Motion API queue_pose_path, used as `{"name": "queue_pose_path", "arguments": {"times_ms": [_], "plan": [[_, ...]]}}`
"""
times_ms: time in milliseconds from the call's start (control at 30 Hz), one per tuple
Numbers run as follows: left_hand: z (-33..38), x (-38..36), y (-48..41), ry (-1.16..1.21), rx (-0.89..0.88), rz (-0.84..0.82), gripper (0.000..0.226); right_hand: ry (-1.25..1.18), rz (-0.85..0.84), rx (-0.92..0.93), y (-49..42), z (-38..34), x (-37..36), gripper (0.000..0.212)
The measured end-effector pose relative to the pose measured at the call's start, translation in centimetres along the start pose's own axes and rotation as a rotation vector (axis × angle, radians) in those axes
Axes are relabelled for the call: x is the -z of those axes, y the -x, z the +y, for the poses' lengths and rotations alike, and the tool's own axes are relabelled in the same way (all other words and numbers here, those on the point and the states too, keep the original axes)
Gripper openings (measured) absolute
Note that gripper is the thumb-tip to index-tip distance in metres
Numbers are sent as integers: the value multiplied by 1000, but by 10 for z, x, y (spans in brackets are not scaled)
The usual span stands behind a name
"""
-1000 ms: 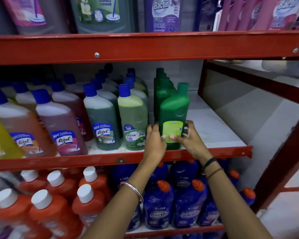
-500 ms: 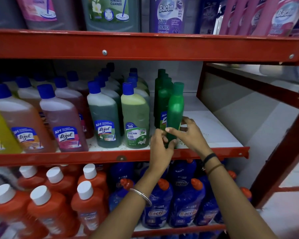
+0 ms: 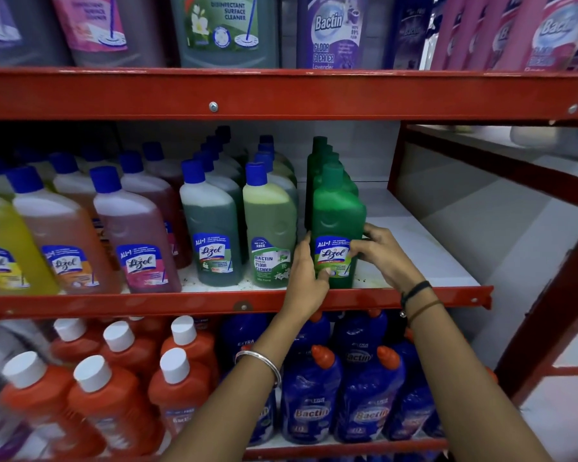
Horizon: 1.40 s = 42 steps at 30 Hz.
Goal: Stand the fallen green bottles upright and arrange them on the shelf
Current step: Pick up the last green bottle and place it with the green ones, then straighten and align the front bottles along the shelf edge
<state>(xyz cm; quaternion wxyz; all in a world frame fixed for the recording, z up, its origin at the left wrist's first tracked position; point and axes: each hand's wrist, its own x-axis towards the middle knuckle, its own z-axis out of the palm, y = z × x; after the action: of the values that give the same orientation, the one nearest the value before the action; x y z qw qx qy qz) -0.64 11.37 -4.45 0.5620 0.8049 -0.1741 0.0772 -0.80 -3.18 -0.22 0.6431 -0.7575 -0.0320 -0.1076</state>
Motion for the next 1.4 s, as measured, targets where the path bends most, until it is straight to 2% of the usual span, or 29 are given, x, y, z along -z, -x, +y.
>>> {"name": "queue_pose_path", "arguments": {"times_ms": [200, 400, 600, 833, 1000, 1067, 1133, 1167, 1233, 1267, 1333, 1400], "plan": [[-9, 2, 8, -4, -25, -67, 73, -10, 61, 99, 11, 20, 2, 43], [-4, 7, 10, -144, -21, -95, 70, 38, 185, 96, 23, 27, -16, 21], [-2, 11, 17, -173, -22, -91, 69, 177, 205, 79, 24, 26, -13, 28], [3, 10, 29, -194, -39, -125, 68, 119, 232, 74, 35, 26, -14, 26], [-2, 7, 35, -136, -57, -145, 69, 174, 266, 73, 45, 34, -16, 30], [-3, 10, 37, -88, -69, -77, 64, 166, 430, 82, 53, 35, -23, 30], [0, 18, 41, -11, -129, 148, 56, 122, 669, 230, 64, 30, -37, 21], [1, 24, 43, 20, -165, 290, 54, 126, 721, 348, 71, 26, -44, 18], [-3, 41, 41, 46, -199, 499, 55, 173, 614, 520, 77, 16, -63, 25], [-8, 49, 37, 39, -180, 524, 57, 202, 499, 525, 75, 13, -72, 32], [-19, 62, 31, -16, -74, 438, 63, 274, 288, 403, 66, 12, -93, 47], [-26, 67, 25, -98, 31, 286, 69, 334, 193, 283, 54, 15, -112, 57]]}}
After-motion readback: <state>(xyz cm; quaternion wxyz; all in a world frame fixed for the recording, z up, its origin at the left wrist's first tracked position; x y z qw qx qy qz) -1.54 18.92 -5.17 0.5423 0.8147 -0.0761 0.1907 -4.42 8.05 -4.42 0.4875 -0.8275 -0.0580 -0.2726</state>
